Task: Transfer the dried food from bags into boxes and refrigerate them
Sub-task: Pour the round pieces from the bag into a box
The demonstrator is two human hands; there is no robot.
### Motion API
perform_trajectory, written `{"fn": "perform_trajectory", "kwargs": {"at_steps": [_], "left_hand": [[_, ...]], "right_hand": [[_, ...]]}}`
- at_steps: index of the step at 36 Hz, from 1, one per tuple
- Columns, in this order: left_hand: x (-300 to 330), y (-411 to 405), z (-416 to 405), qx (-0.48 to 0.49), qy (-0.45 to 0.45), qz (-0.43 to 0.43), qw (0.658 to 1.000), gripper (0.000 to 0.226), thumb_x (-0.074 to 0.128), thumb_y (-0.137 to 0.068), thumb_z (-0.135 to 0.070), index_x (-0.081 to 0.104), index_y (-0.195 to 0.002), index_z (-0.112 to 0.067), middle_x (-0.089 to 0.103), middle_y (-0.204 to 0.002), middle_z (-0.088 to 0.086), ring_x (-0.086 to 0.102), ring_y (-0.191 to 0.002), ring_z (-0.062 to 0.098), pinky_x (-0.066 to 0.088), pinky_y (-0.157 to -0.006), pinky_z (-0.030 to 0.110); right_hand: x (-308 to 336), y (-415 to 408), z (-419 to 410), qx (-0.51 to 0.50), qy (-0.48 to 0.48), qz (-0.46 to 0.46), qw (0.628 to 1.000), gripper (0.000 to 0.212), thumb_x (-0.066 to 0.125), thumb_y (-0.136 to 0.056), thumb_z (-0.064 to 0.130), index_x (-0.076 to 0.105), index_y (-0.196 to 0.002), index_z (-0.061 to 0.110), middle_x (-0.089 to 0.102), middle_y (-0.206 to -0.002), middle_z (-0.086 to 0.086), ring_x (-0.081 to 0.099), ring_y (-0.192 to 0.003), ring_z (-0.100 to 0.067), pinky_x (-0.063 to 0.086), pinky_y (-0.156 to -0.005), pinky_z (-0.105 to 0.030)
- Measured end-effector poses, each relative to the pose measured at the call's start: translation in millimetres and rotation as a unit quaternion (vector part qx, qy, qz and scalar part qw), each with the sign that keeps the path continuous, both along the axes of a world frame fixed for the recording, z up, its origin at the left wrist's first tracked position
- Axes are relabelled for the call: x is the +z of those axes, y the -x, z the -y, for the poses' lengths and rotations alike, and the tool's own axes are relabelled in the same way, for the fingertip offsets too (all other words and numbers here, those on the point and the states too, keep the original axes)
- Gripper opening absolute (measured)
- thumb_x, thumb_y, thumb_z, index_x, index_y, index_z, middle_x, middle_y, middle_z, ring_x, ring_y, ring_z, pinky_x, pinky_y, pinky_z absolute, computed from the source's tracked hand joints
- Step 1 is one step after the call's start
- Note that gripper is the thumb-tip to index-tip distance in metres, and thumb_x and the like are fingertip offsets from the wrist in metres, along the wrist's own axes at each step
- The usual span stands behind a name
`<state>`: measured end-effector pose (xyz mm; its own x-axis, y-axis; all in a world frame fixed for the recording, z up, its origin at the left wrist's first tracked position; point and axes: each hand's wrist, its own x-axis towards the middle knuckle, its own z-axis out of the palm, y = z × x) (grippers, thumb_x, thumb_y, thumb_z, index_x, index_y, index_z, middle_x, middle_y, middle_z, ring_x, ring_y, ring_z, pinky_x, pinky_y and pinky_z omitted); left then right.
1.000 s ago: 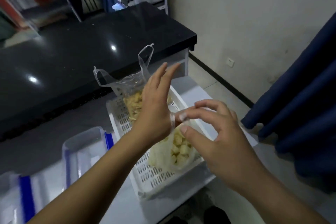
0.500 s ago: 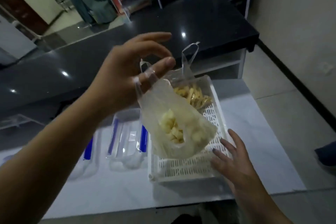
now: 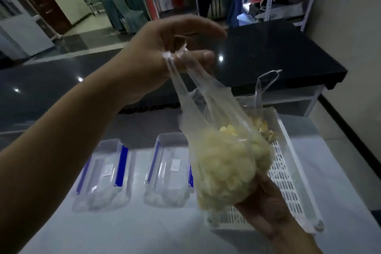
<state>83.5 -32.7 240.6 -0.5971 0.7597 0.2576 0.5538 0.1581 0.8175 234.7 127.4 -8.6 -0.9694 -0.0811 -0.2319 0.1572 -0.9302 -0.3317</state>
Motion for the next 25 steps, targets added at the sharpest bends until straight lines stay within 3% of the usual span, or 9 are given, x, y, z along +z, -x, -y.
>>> {"fn": "perform_trajectory", "kwargs": {"at_steps": [4,6,9,11,12,14,19,22,25], "left_hand": [[-29,31,72,-0.072,0.069,0.080,0.992,0.038,0.073,-0.084,-0.017,0.064,-0.120,-0.025,0.072,-0.105,0.002,0.072,-0.093,0.016,0.058,-0.083,0.025],[-50,45,101,-0.096,0.058,0.125,0.986,0.036,0.069,-0.086,-0.017,0.067,-0.120,-0.027,0.070,-0.103,0.015,0.072,-0.093,0.022,0.058,-0.084,0.028],[-80,59,133,-0.105,0.039,0.164,0.980,0.034,0.068,-0.091,-0.013,0.065,-0.123,-0.024,0.073,-0.098,0.009,0.073,-0.093,0.023,0.057,-0.083,0.027],[-99,65,148,-0.124,0.021,0.198,0.972,0.038,0.069,-0.090,-0.012,0.065,-0.126,-0.025,0.074,-0.094,0.005,0.073,-0.092,0.022,0.057,-0.084,0.028],[-108,68,154,-0.134,0.010,0.214,0.968,0.042,0.071,-0.089,-0.010,0.065,-0.127,-0.026,0.074,-0.092,0.006,0.073,-0.092,0.022,0.057,-0.085,0.028],[-122,74,162,-0.151,-0.009,0.239,0.959,0.048,0.074,-0.085,-0.006,0.064,-0.128,-0.025,0.072,-0.089,0.008,0.073,-0.089,0.022,0.057,-0.085,0.028],[-142,89,175,-0.157,0.043,0.154,0.975,0.050,0.077,-0.083,-0.015,0.064,-0.129,-0.029,0.072,-0.099,0.003,0.073,-0.090,0.020,0.057,-0.082,0.024],[-158,96,177,-0.091,0.079,0.047,0.992,0.043,0.078,-0.079,-0.017,0.070,-0.117,-0.037,0.072,-0.097,-0.008,0.071,-0.093,0.011,0.055,-0.082,0.017],[-176,97,177,-0.047,0.087,-0.027,0.995,0.039,0.077,-0.082,-0.011,0.071,-0.110,-0.038,0.069,-0.093,-0.013,0.068,-0.092,0.006,0.057,-0.083,0.019]], "right_hand": [[-11,1,22,0.074,0.017,-0.011,0.997,0.048,0.019,-0.108,0.018,0.024,-0.151,-0.005,0.033,-0.153,-0.031,0.032,-0.144,-0.039,0.019,-0.119,-0.051],[-18,-3,28,0.055,-0.051,-0.005,0.997,0.054,0.007,-0.108,0.025,0.018,-0.153,-0.003,0.028,-0.157,-0.026,0.030,-0.146,-0.032,0.014,-0.121,-0.043],[-28,-12,34,0.021,-0.111,0.015,0.993,0.052,0.009,-0.109,0.026,0.012,-0.153,0.000,0.025,-0.157,-0.025,0.027,-0.148,-0.032,0.006,-0.124,-0.040],[-22,-10,45,0.005,-0.138,0.070,0.988,0.055,0.055,-0.100,0.020,0.037,-0.145,-0.006,0.041,-0.146,-0.033,0.046,-0.135,-0.042,0.031,-0.118,-0.052],[-24,-11,46,0.005,-0.154,0.097,0.983,0.071,0.086,-0.075,0.018,0.054,-0.133,-0.007,0.055,-0.134,-0.033,0.060,-0.118,-0.045,0.051,-0.097,-0.057],[-30,-8,48,-0.014,-0.149,0.113,0.982,0.088,0.102,-0.032,0.018,0.073,-0.113,0.000,0.069,-0.114,-0.030,0.072,-0.095,-0.041,0.061,-0.066,-0.050],[-23,-3,60,-0.070,-0.261,0.205,0.941,0.052,0.065,-0.076,0.020,0.067,-0.124,0.000,0.063,-0.128,-0.026,0.064,-0.113,-0.039,0.060,-0.083,-0.046],[-8,-1,64,-0.072,-0.332,0.198,0.919,0.049,0.062,-0.081,0.018,0.063,-0.129,0.008,0.065,-0.128,-0.023,0.062,-0.119,-0.040,0.047,-0.103,-0.052],[-2,2,61,-0.067,-0.383,0.206,0.898,0.045,0.064,-0.084,0.017,0.064,-0.129,0.010,0.067,-0.126,-0.021,0.064,-0.116,-0.039,0.047,-0.103,-0.054]]}}
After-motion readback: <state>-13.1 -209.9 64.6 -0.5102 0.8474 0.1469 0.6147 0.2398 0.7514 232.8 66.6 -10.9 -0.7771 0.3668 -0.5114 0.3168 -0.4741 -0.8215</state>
